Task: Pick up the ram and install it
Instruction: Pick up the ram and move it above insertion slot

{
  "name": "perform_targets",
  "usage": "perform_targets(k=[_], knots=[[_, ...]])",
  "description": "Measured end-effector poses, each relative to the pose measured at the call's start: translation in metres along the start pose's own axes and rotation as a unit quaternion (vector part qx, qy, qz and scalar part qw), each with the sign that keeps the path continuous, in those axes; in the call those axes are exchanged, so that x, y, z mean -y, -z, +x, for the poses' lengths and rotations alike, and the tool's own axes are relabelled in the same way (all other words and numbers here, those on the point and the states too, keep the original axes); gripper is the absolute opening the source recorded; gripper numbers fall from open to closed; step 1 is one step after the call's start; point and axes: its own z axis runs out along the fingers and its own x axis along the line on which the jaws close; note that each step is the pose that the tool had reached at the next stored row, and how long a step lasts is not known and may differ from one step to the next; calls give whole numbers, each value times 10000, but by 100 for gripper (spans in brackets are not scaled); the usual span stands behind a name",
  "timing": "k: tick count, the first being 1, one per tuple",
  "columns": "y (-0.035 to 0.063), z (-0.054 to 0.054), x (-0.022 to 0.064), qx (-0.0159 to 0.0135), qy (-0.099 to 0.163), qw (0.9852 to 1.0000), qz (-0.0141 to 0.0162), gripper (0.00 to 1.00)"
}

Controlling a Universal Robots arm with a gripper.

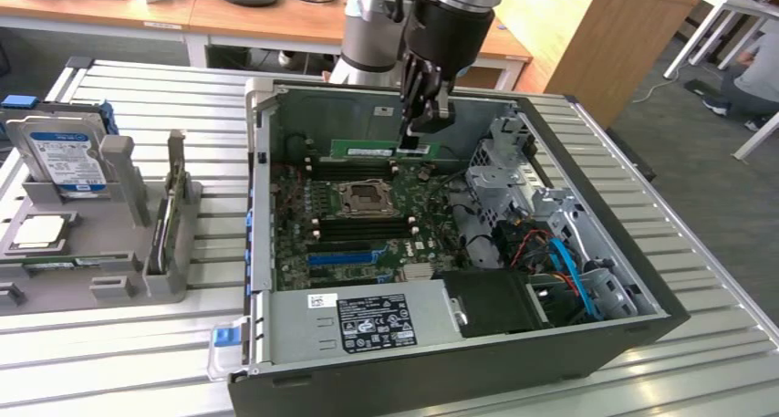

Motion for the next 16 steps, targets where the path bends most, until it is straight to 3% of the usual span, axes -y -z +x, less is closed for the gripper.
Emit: perform_targets(k=[16], knots=[[-28, 0, 1, 0, 0, 10000, 0, 11]])
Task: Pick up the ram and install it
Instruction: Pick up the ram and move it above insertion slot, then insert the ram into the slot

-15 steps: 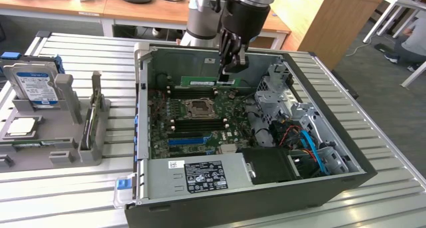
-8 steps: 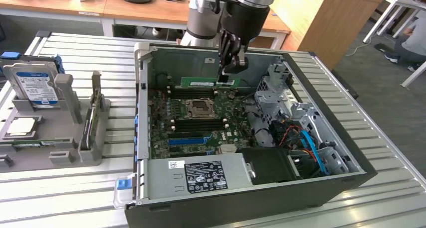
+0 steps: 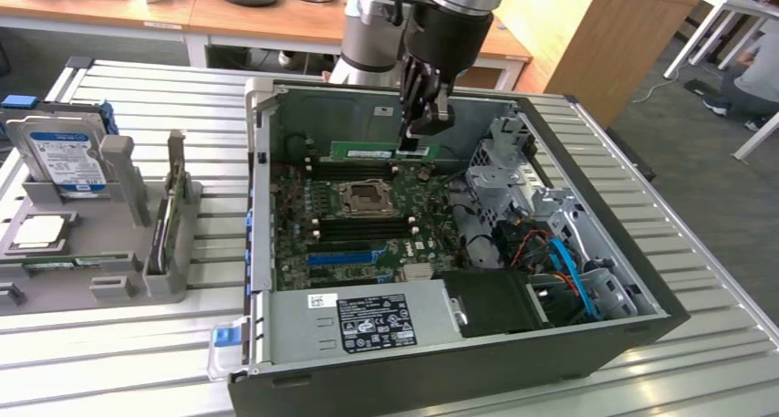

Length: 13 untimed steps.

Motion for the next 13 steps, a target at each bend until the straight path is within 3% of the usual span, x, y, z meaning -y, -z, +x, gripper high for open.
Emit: perform_targets(k=[13], knots=[[-3, 33, 1, 0, 0, 10000, 0, 11]])
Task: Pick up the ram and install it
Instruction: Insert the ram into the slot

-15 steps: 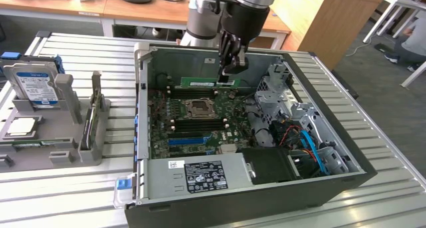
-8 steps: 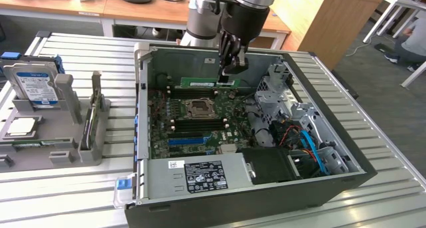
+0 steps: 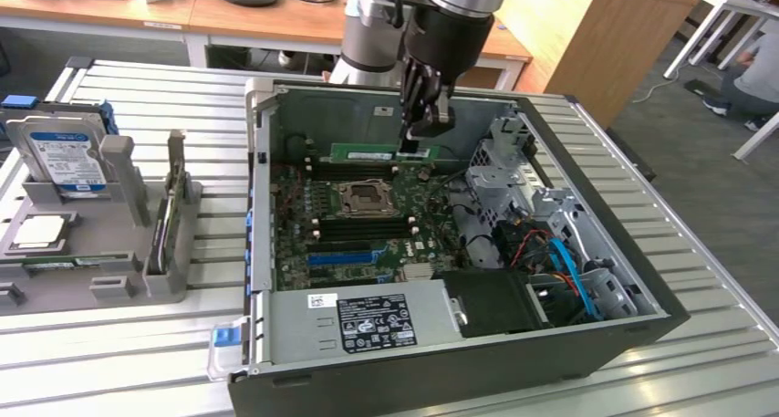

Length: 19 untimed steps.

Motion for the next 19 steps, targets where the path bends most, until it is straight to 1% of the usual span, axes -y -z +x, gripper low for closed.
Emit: perform_targets(k=[5, 19], knots=[[-4, 8, 0, -1, 0, 10000, 0, 11], [-139, 10, 6, -2, 0, 10000, 0, 11]])
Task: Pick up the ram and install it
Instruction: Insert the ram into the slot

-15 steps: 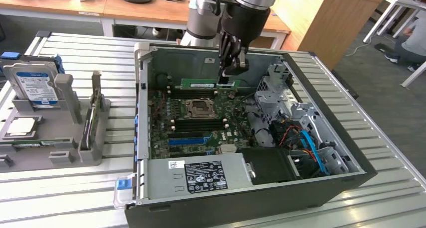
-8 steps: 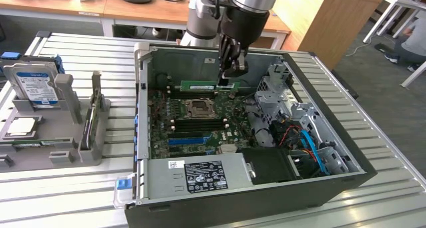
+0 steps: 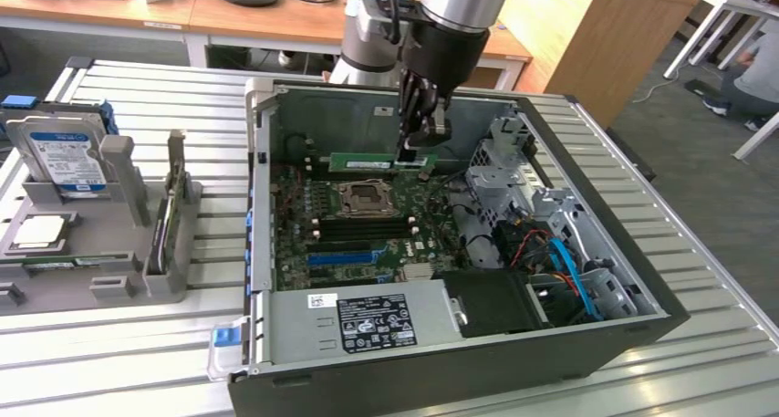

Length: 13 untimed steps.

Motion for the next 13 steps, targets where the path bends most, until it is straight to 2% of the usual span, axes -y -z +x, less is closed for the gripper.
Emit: perform_targets(k=[13], knots=[[-127, 2, 5, 0, 0, 10000, 0, 11]])
